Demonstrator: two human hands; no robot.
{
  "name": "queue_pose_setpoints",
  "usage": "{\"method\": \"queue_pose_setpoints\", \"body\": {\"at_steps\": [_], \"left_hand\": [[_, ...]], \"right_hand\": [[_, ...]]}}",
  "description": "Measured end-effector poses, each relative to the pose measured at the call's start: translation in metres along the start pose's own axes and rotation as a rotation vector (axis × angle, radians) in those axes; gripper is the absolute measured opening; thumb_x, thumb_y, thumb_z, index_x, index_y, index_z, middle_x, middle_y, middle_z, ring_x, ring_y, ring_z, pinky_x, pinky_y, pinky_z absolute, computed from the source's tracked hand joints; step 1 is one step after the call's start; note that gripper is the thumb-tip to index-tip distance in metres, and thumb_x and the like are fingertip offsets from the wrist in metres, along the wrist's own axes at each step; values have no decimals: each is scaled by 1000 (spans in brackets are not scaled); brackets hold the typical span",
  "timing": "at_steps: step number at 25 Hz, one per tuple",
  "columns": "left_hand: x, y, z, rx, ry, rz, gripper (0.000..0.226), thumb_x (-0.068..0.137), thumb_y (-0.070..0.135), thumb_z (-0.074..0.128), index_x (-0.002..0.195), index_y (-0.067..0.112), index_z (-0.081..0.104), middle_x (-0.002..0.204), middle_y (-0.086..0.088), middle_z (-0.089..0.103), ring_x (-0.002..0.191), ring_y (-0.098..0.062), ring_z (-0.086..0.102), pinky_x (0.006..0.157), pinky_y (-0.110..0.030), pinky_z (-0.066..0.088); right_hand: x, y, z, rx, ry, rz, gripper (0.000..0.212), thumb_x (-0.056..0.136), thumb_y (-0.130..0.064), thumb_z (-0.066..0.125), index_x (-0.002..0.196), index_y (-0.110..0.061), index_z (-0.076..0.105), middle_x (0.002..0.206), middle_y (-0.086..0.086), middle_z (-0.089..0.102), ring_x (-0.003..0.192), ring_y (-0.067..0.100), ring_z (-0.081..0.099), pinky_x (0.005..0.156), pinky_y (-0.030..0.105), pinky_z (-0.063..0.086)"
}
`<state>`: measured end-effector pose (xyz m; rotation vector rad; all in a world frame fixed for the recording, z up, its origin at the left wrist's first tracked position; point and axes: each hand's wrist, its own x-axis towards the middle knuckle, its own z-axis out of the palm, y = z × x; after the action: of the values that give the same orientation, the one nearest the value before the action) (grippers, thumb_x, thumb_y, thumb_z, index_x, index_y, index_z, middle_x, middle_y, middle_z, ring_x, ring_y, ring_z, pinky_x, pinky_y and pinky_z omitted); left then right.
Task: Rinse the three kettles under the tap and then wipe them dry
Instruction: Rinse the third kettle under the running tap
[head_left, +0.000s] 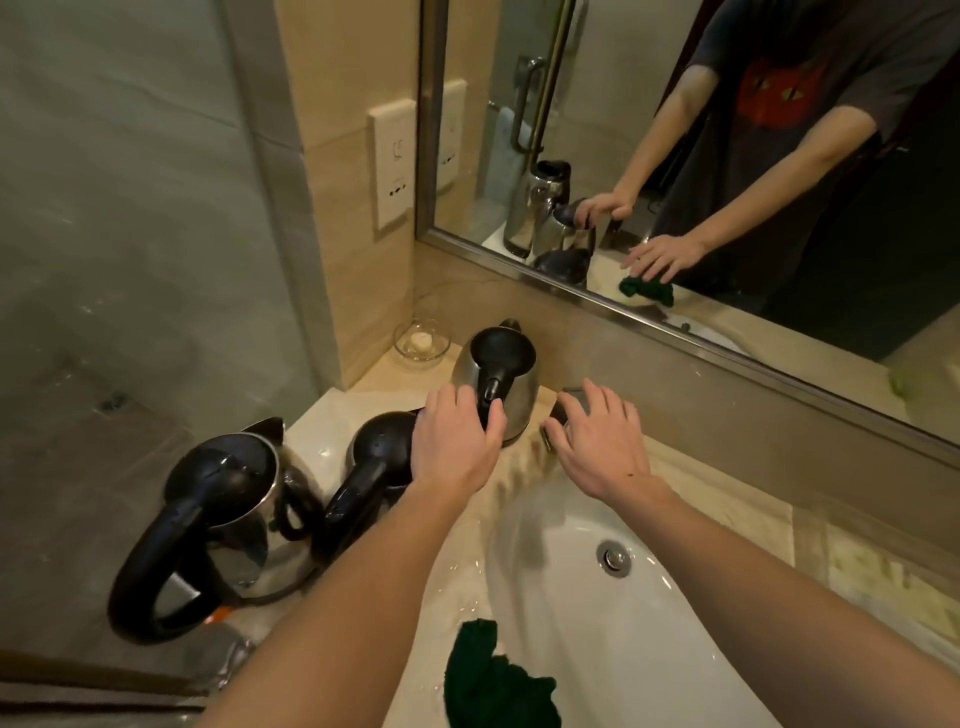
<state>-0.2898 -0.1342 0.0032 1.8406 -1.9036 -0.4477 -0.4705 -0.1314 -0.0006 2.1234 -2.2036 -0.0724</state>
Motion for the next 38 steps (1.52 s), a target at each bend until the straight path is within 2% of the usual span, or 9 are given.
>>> {"method": "queue_pose_setpoints", "body": {"at_steps": [3, 7, 10, 16, 21, 24, 29, 34, 38], "left_hand": [[13, 22, 15, -268, -3, -176, 36, 102, 45, 36, 114, 15, 54, 108, -1, 54, 101, -16, 51, 82, -32, 44], [30, 30, 35, -357, -28, -370, 52, 103, 48, 32, 127, 6, 52, 120, -10, 56, 101, -19, 52, 80, -31, 40], [40, 26, 51, -454, -67, -528, 65, 102, 55, 25, 128, 4, 56, 123, -16, 60, 111, -30, 58, 86, -37, 43], [56, 27, 68, -589, -33, -657, 67, 100, 62, 21, 131, 14, 57, 125, -11, 61, 116, -30, 56, 89, -37, 39], [64, 24, 78, -706, 29, -706, 68, 98, 63, 28, 119, 11, 67, 107, -17, 69, 99, -31, 64, 88, -44, 51], [61, 26, 77, -728, 99, -712, 65, 99, 59, 33, 99, 6, 70, 97, -17, 69, 90, -30, 65, 77, -41, 50], [42, 36, 63, -741, 127, -728, 64, 98, 60, 35, 85, 6, 69, 91, -15, 68, 86, -29, 64, 78, -42, 51], [17, 43, 39, -700, 125, -665, 63, 96, 63, 37, 71, 12, 64, 82, -13, 70, 81, -28, 66, 77, -42, 53], [-6, 41, 24, -724, 111, -618, 64, 95, 64, 39, 69, 11, 65, 76, -11, 69, 81, -30, 67, 81, -43, 54]], "right_hand": [[17, 12, 4, -16, -25, -43, 59, 99, -56, 21, 150, -28, 32, 160, 8, 25, 147, 27, 20, 117, 45, 17], [37, 21, 10, -3, -43, -79, 62, 99, -59, 20, 153, -29, 24, 162, 8, 21, 149, 27, 17, 119, 45, 14], [54, 26, 16, -6, -58, -95, 63, 98, -59, 20, 153, -28, 23, 162, 8, 21, 149, 27, 18, 120, 46, 14], [79, 28, 29, 39, -90, -128, 61, 98, -57, 23, 151, -27, 30, 159, 8, 27, 146, 27, 25, 117, 44, 18], [81, 29, 30, 61, -93, -151, 61, 98, -58, 23, 150, -28, 32, 158, 8, 31, 144, 26, 27, 116, 44, 21], [76, 38, 27, 76, -74, -140, 61, 98, -58, 22, 150, -28, 31, 158, 7, 31, 145, 25, 27, 117, 44, 21], [61, 50, 13, 132, -41, -114, 59, 99, -55, 25, 150, -26, 33, 157, 6, 33, 144, 24, 27, 118, 42, 19], [39, 48, -1, 341, -16, -80, 54, 100, -49, 33, 146, -21, 40, 151, 6, 40, 139, 23, 35, 116, 37, 24], [19, 36, -9, 648, -41, 104, 52, 100, -47, 36, 143, -19, 44, 147, 4, 45, 133, 21, 42, 109, 39, 35]]}}
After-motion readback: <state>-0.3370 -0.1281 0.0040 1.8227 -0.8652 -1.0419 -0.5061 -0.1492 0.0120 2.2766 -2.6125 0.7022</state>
